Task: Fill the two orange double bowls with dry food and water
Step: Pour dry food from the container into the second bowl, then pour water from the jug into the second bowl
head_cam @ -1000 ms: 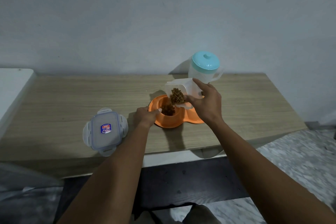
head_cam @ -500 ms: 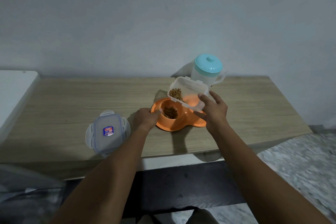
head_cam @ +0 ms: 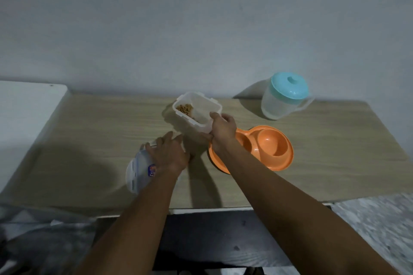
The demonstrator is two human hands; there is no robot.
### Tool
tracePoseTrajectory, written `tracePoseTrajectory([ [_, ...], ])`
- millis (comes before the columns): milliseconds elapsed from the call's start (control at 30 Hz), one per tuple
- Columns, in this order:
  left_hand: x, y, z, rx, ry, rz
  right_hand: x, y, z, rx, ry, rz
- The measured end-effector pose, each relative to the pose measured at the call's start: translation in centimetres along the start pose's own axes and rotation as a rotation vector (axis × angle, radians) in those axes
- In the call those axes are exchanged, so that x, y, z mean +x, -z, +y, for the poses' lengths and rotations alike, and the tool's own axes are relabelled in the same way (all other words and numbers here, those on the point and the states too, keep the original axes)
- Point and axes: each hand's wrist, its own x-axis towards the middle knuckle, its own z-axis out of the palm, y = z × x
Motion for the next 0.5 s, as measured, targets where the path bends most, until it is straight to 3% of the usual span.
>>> tracePoseTrajectory([
  [200, 0.1, -0.1, -0.4, -0.027, 0.026, 0.024, 4.1, -3.9, 1.2, -0.151, -0.028, 0.006],
  [500, -0.7, -0.2, 0.9, -0.139, 0.167, 0.114, 3.2, -1.8, 1.1, -0.405, 0.091, -0.031],
])
